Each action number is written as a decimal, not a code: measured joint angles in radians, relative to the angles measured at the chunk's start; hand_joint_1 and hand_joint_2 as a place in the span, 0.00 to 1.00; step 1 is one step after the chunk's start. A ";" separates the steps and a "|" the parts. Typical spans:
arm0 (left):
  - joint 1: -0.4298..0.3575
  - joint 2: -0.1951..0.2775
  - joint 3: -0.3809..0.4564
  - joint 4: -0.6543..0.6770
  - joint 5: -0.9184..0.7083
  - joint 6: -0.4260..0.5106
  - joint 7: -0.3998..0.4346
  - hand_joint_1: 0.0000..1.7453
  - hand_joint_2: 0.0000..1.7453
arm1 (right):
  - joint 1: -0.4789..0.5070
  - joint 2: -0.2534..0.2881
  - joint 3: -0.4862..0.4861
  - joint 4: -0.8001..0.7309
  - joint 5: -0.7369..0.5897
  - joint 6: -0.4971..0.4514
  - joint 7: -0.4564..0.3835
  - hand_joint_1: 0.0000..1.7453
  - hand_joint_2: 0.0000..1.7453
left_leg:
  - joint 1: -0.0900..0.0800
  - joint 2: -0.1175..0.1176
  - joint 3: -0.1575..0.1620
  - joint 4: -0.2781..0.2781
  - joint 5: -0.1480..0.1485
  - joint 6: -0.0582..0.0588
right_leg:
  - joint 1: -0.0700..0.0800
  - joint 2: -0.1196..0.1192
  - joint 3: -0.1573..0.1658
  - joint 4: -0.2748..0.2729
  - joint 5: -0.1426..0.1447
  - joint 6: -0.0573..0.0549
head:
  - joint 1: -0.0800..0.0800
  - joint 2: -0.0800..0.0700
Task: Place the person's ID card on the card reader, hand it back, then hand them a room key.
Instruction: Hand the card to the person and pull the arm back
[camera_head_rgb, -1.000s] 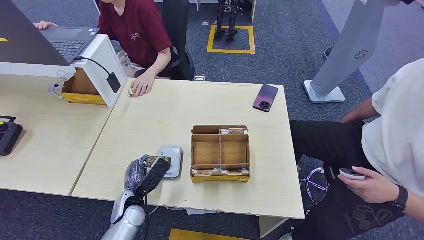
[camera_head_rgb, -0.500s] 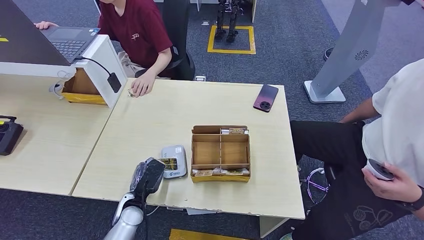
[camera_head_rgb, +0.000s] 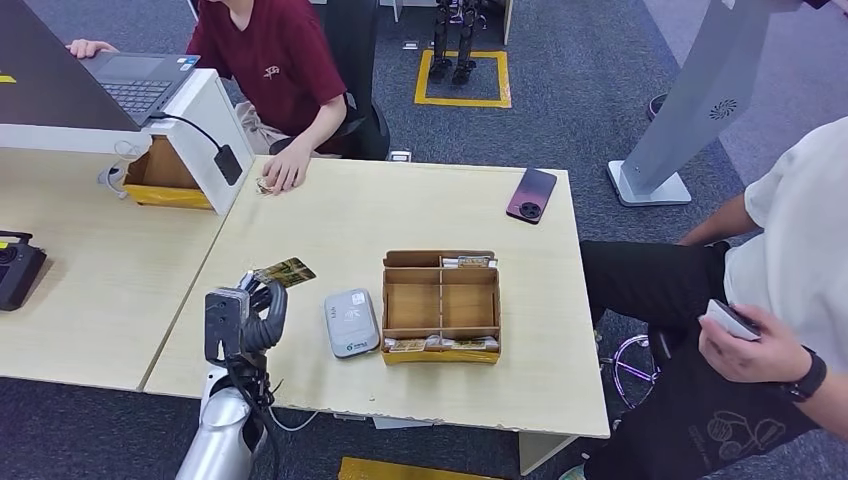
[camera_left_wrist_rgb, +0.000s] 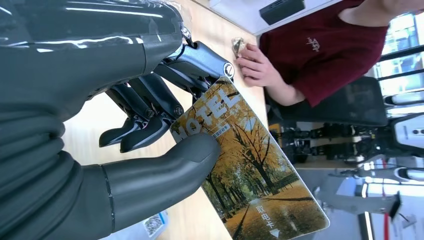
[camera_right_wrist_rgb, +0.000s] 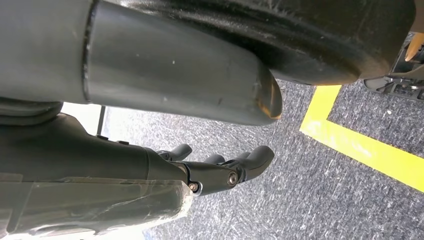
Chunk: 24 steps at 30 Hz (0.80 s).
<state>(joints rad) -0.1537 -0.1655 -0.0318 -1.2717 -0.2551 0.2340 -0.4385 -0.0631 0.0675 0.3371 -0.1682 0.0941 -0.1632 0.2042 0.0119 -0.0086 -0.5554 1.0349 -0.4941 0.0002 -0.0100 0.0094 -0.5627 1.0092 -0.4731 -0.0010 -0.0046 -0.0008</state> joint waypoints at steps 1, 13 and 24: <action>-0.002 0.000 0.002 -0.002 0.002 0.004 -0.008 1.00 1.00 | 0.000 0.000 0.000 0.000 0.001 0.000 0.001 0.00 0.00 | 0.000 0.000 0.000 0.000 0.000 0.000 | 0.000 0.000 0.000 0.000 0.000 0.000 | 0.000 0.000; -0.211 0.016 0.032 0.114 -0.148 0.262 -0.080 1.00 1.00 | -0.038 0.005 0.017 -0.003 0.061 0.036 0.053 0.00 0.00 | 0.000 -0.001 -0.002 0.000 0.004 0.000 | 0.000 -0.001 -0.002 0.000 0.004 -0.001 | 0.000 0.000; -0.529 0.078 0.090 0.513 -0.234 0.428 -0.095 1.00 1.00 | -0.061 0.009 0.034 -0.006 0.094 0.052 0.085 0.00 0.00 | 0.000 -0.001 -0.007 0.000 0.010 -0.001 | 0.000 0.000 -0.006 0.000 0.009 -0.002 | 0.000 0.000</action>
<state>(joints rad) -0.6824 -0.0875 0.0585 -0.7589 -0.4892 0.6619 -0.5338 -0.1242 0.0760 0.3716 -0.1747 0.1886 -0.1110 0.2890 0.0121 -0.0096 -0.5619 1.0351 -0.4843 -0.0009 -0.0099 0.0089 -0.5689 1.0095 -0.4638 -0.0026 -0.0046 -0.0008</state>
